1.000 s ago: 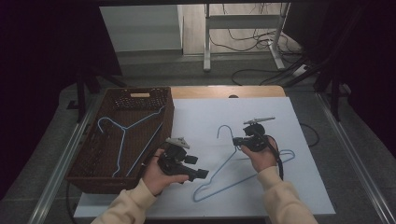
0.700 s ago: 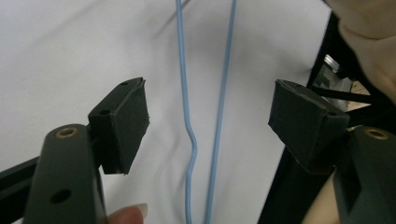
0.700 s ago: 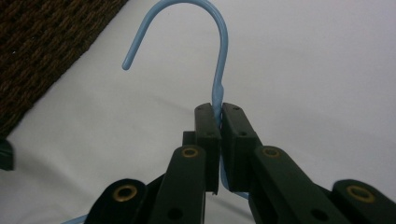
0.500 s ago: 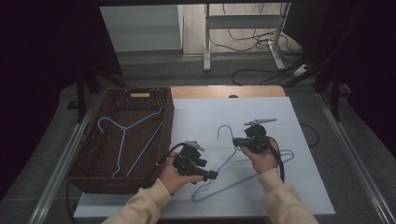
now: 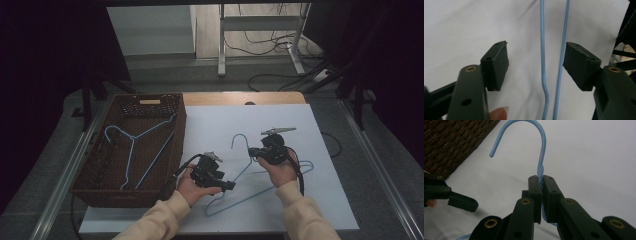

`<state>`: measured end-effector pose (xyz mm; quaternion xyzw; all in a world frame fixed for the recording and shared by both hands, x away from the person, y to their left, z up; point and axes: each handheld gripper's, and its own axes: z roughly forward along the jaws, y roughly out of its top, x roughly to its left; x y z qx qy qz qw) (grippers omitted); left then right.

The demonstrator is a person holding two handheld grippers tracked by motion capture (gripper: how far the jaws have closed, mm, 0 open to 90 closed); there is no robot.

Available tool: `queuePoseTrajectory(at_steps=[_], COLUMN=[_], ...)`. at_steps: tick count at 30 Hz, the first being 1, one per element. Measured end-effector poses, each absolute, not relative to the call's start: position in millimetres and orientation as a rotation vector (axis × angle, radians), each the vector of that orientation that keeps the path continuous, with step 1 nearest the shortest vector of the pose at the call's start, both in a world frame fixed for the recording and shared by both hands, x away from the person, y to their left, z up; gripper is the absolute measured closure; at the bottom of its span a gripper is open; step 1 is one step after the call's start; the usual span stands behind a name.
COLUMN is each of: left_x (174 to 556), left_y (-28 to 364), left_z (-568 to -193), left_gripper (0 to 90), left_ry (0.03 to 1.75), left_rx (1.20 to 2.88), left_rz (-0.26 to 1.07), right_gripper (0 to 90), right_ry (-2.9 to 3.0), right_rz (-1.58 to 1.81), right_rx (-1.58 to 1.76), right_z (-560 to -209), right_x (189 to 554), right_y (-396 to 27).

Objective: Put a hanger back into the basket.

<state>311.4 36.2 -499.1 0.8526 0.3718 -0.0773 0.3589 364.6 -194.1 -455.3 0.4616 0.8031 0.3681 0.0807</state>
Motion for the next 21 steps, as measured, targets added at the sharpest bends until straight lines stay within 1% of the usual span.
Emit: queuePoseTrajectory(at_steps=[3, 4, 5, 6, 9, 10, 11, 14, 21], left_x=[312, 312, 312, 311, 310, 309, 309, 310, 308], left_y=[33, 27, 27, 23, 21, 21, 22, 25, 27], left_z=[-503, -509, -509, -514, -517, -518, -517, -515, -513], left_gripper=[45.6, 48.1, 50.6, 53.6, 67.1, 67.1, 75.8, 85.0, 86.1], left_ry=[0.963, 0.946, 0.946, 0.938, 0.930, 0.928, 0.929, 0.935, 0.937], left_rx=[2.212, 2.215, 2.215, 2.225, 2.238, 2.241, 2.238, 2.226, 2.208], left_rz=[-0.206, -0.270, -0.270, -0.314, -0.318, -0.318, -0.317, -0.309, -0.315], right_gripper=[86.1, 86.1, 86.0, 86.0, 86.0, 86.0, 86.0, 86.0, 85.8], right_ry=[2.402, 2.404, 2.403, 2.403, 2.403, 2.403, 2.404, 2.405, 2.406], right_rz=[1.111, 1.112, 1.114, 1.118, 1.123, 1.125, 1.128, 1.135, 1.153], right_rx=[1.383, 1.382, 1.381, 1.380, 1.377, 1.378, 1.380, 1.384, 1.377], right_z=[-455, -455, -455, -454, -454, -454, -453, -453, -452], right_x=[364, 364, 363, 363, 363, 363, 363, 363, 363], right_y=[-193, -193, -193, -193, -193, -193, -194, -194, -194])
